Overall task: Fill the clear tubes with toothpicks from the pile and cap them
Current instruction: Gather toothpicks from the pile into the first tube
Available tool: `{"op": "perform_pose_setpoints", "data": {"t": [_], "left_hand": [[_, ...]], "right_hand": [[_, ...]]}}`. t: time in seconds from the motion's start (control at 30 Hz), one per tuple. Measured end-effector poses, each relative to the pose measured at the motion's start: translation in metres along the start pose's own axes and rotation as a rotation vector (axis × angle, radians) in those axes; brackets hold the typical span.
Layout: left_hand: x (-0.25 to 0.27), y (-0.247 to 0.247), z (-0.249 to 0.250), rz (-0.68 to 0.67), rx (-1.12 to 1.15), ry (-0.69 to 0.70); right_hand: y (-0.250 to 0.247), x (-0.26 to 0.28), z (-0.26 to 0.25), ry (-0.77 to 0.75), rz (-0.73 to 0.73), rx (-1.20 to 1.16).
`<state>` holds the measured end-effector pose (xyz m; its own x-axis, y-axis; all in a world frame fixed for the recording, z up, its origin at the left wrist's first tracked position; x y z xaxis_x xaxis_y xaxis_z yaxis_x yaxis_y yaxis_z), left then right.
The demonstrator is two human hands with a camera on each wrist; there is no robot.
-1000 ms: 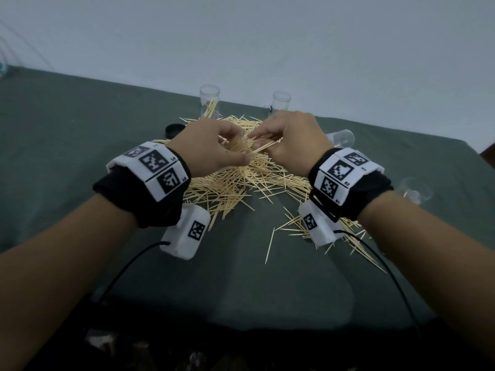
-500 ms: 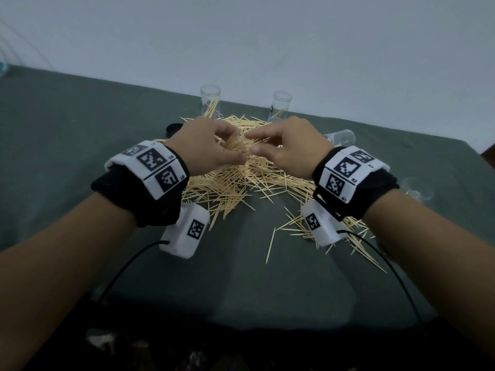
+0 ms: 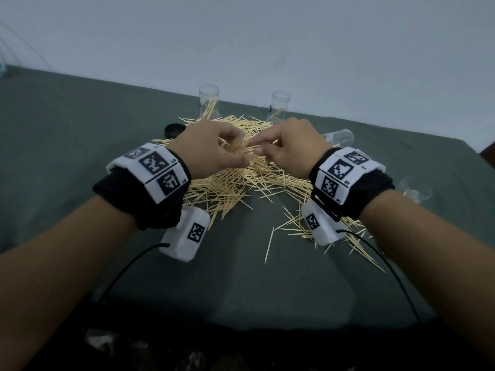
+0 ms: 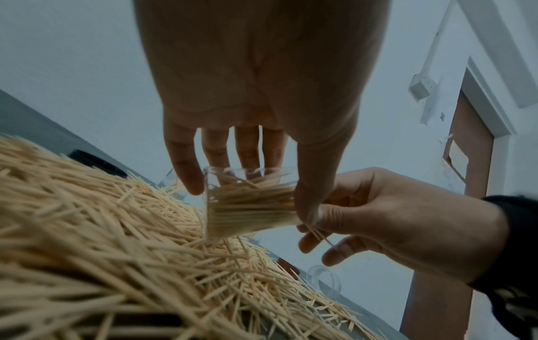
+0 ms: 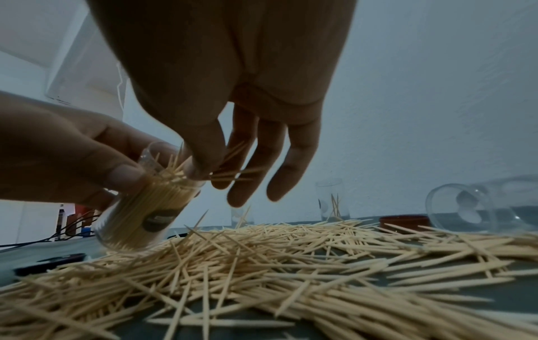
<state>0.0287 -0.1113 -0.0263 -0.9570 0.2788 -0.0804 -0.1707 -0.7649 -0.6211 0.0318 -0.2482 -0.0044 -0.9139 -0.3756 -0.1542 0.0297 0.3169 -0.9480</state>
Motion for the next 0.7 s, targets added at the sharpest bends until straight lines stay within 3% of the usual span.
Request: {"op": "perform_pose_setpoints", "data": {"t": [0.23, 0.53, 0.7], "left_hand": [[0.0, 0.004, 0.0, -0.009, 0.015, 0.002], [0.001, -0.003, 0.0, 0.024, 0.029, -0.001], [0.003, 0.005, 0.004, -0.027, 0.085, 0.009]], "right_hand": [[-0.01, -0.004, 0.004, 0.049, 0.099, -0.018], [-0.01, -0.003, -0.007, -0.07, 0.066, -0.011], [-0.015, 0.001, -0.006, -0.03, 0.184, -0.126]]}}
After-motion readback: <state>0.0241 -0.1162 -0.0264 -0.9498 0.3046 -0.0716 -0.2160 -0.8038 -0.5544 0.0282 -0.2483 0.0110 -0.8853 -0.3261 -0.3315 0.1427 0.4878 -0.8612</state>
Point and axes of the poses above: each hand's wrist, its own x-axis away from the middle knuckle, its own y-axis out of the palm, z = x × y, the point moved 8 cm from there along -x, towards the middle knuckle, and after that the axes turned 8 degrees about x, right-handed, at the moved point
